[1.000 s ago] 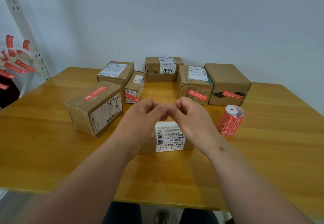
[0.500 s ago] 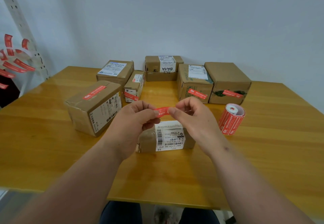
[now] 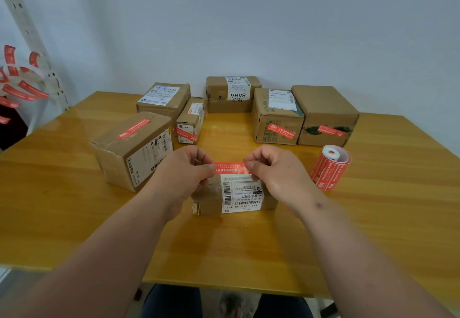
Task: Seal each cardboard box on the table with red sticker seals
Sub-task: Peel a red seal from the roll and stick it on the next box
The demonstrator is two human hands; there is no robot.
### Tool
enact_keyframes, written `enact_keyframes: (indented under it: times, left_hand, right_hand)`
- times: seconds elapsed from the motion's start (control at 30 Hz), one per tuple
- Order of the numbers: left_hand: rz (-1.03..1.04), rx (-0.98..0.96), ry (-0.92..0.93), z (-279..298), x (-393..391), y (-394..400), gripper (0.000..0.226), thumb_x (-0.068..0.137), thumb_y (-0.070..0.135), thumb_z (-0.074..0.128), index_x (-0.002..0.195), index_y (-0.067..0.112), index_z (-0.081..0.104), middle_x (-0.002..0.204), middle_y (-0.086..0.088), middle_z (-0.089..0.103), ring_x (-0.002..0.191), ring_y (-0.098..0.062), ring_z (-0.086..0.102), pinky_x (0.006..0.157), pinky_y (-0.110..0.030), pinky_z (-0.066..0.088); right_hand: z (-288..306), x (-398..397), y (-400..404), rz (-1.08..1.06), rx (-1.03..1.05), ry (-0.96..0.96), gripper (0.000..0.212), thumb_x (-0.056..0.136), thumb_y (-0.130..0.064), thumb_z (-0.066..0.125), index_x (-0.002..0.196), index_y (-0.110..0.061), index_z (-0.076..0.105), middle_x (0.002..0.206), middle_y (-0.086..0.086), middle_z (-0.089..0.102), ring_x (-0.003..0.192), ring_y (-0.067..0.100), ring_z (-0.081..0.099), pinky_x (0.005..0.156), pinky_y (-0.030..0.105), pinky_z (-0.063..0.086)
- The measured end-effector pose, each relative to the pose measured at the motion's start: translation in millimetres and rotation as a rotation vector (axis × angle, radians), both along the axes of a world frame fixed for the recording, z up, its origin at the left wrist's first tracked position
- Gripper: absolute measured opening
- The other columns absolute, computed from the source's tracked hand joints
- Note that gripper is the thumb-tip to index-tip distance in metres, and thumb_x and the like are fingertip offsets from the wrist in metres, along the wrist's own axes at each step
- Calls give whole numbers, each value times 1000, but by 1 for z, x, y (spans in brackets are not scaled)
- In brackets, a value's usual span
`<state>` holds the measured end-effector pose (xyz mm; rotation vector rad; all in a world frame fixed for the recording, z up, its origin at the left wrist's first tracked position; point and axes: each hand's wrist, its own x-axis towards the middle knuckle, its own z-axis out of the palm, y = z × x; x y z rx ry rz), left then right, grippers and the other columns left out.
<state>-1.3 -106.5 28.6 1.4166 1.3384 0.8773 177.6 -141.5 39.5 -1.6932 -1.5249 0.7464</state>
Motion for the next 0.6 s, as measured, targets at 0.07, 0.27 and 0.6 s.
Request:
enact_keyframes:
  times: [0.07, 0.27, 0.6]
  left_hand:
    - [38, 75, 120, -2, 3, 0, 6, 86, 12, 68, 82, 16, 65, 81, -6, 66, 72, -18, 58, 64, -32, 52]
    - [27, 187, 504, -3, 13, 0, 31, 83, 23, 72, 106, 31, 52, 79, 7, 65, 73, -8, 63, 61, -30, 56]
    - [17, 207, 646, -10, 20, 3, 32, 86, 24, 64, 112, 30, 46, 86, 6, 64, 77, -10, 61, 57, -25, 50]
  right_hand:
    - [-1, -2, 3, 3, -15, -68, 12, 95, -21, 58, 88, -26, 66, 85, -7, 66, 78, 19, 66, 65, 31, 54]
    - [-14, -4, 16, -28, -42, -462, 11, 96, -31, 55, 106, -34, 57, 89, -16, 57, 90, 8, 52, 98, 35, 33]
    - [-21, -4, 23, -33, -12, -561, 16, 92, -28, 55, 107, -29, 57, 94, -11, 63, 96, 13, 56, 90, 35, 21]
